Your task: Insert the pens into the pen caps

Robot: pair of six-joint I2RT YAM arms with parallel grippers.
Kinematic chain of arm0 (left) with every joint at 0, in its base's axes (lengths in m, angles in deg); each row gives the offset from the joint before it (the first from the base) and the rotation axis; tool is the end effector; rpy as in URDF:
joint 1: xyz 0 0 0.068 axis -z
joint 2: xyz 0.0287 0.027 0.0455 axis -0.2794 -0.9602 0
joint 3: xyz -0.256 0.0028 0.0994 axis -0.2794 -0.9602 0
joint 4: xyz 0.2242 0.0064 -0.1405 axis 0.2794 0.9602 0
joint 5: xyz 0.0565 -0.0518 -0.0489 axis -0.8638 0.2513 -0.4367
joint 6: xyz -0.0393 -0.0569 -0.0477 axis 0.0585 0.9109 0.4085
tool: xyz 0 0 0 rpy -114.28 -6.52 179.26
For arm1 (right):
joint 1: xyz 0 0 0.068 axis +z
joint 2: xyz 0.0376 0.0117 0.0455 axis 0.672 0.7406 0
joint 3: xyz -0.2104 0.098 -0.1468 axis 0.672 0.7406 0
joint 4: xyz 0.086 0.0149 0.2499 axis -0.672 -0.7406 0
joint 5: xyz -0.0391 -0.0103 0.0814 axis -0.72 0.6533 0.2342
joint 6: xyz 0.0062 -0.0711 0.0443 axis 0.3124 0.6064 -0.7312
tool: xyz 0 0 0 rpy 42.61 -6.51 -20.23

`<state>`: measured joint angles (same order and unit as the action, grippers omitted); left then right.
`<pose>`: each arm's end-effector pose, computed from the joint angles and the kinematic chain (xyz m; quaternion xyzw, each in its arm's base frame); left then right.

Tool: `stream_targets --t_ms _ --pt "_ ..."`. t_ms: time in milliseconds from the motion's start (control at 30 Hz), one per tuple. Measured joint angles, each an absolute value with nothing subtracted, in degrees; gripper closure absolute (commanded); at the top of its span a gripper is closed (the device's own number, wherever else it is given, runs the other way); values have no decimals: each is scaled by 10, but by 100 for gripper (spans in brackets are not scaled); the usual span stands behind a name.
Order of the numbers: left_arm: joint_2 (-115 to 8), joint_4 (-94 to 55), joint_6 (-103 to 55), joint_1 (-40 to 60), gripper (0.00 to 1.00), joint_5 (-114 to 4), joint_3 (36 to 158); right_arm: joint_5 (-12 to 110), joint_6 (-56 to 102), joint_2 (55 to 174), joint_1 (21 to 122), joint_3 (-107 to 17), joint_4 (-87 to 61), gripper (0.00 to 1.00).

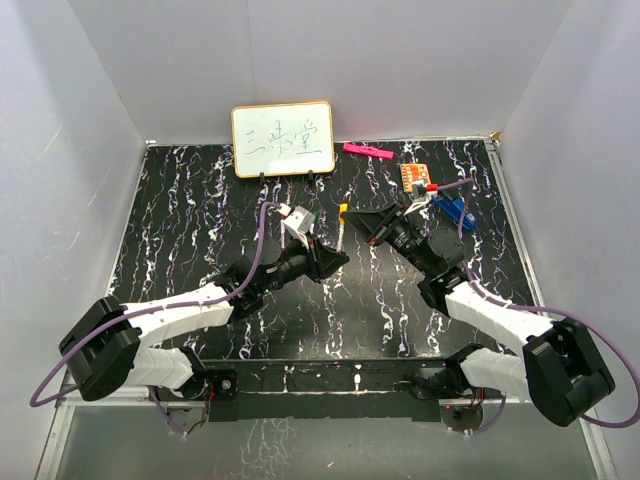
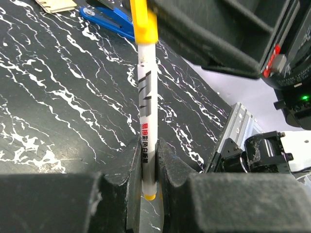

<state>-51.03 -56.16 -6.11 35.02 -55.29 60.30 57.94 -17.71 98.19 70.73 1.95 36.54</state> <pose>0.1941 -0.2577 0.2668 0.1780 0.6759 -0.4985 0.5127 0.2391 0.1540 0.2891 -0.0111 0.6271 0.5470 0.5544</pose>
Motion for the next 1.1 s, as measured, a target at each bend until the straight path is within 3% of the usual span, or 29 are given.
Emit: stream_targets --t_ms 400,733,1100 --pt "-517 -572 -51 335 100 -559 603 602 -183 1009 711 23 377 100" --pt "-518 -619 -11 303 100 -498 603 625 -185 1038 708 4 428 100" --pt "-517 -621 3 256 100 -438 603 566 -118 1040 751 -43 337 100"
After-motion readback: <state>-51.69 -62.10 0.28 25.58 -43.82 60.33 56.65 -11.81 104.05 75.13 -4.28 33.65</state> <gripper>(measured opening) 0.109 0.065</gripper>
